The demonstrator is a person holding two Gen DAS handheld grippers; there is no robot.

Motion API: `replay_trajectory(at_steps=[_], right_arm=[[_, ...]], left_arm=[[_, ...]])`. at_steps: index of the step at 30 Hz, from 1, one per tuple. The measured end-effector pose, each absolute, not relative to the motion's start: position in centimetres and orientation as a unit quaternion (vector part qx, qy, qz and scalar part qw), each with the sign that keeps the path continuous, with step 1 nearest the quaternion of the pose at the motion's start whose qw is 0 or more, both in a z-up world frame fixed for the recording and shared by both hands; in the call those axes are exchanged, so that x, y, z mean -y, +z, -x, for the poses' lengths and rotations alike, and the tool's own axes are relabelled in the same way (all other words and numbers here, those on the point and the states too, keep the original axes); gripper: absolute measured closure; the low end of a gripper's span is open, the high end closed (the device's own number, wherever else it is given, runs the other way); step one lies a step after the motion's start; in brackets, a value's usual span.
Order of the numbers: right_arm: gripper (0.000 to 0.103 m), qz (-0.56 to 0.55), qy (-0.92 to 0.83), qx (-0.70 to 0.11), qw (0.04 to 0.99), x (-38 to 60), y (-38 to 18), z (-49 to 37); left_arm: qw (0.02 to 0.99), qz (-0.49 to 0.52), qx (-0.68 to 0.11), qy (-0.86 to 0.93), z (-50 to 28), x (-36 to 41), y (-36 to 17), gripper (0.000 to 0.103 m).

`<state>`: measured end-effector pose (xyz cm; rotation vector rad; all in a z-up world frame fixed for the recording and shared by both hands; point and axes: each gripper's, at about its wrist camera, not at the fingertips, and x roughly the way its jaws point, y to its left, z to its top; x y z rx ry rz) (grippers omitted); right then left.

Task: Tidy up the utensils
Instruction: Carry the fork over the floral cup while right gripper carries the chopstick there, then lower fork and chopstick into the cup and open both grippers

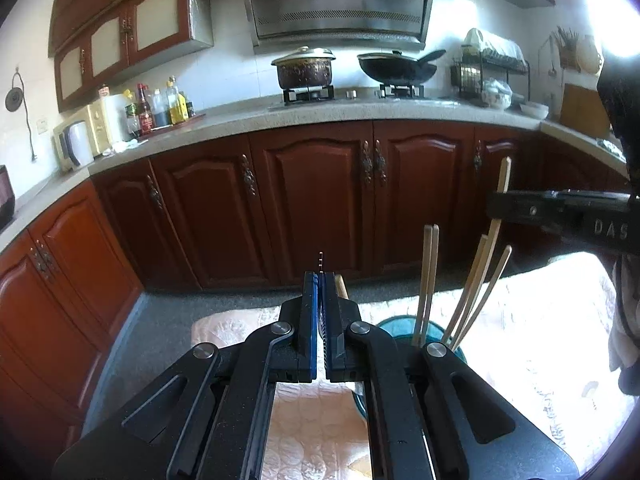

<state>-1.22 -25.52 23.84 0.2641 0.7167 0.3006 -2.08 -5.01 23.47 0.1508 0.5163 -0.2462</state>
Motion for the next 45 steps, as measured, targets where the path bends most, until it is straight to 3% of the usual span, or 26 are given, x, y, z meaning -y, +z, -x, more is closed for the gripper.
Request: replay_trajectory(at_steps=[12,21,26,36,40,42,45], right_arm=[[0.098,-0.129,0.156,-0.397,0.895,24.3,19.3,1.4],[0.098,-0.133,0.159,-0.4,0.893,24.6,19.2,1.5],[0.076,-0.137,0.159,-0.396,0.894,24.9,19.6,1.8],[0.073,-0.148,0.158,-0.383,0.898,25.7,20.6,4.0],[0.071,-0.159,0.149,-0.378,0.9,26.7,20.8,5.3],[0.07,-0.163,0.144,-0.377,0.9,27.0,21.0,5.8],[0.07,-0.166,0.142,-0.375,0.901,27.1,21.3,6.7]], left_arm=[[0.951,-0.089,-0.269,-0.126,2.2,7.0,21.4,0.102],[0.946,-0.087,-0.283,-0.129,2.0,7.7,20.5,0.101],[0.944,-0.088,-0.29,-0.131,1.9,7.9,20.4,0.101],[0.938,-0.075,-0.308,-0.137,1.8,7.9,20.0,0.1],[0.937,-0.05,-0.314,-0.142,2.1,7.2,20.7,0.091],[0.936,-0.032,-0.318,-0.149,2.3,6.8,21.2,0.065],[0.935,-0.005,-0.315,-0.163,3.1,6.2,22.3,0.058]])
